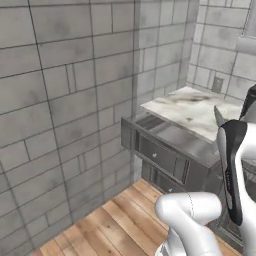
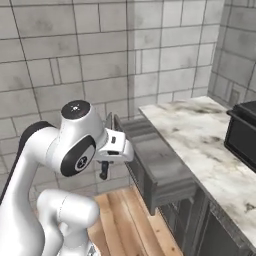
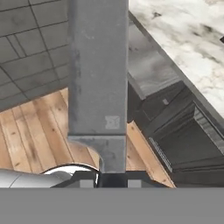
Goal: Pick up the metallic utensils from the counter and place them in the open drawer. Make sure not to pick up any wooden utensils.
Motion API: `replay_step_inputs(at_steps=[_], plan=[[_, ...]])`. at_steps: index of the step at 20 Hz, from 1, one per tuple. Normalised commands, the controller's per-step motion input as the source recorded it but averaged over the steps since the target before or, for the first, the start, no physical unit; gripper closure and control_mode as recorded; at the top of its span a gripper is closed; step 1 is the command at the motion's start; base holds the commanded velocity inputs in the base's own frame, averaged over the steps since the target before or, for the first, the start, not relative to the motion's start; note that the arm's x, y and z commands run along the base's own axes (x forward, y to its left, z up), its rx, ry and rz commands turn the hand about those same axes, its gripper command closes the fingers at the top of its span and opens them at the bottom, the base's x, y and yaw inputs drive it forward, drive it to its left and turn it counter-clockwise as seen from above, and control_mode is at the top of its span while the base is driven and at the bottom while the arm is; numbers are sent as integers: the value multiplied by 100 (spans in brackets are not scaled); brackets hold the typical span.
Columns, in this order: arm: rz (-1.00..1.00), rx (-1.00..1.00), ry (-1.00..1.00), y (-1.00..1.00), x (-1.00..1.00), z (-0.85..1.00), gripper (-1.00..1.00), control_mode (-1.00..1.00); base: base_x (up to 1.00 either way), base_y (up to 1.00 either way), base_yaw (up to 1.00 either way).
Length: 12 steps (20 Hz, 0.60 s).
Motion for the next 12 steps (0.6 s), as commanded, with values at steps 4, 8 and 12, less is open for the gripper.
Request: replay_step_inputs(at_steps=[4,8,12], plan=[[0,0,0,0,0,0,100,100,1,-48,52],[0,0,0,0,0,0,100,100,0,-32,54],[0,0,0,0,0,0,100,100,-11,-39,46]])
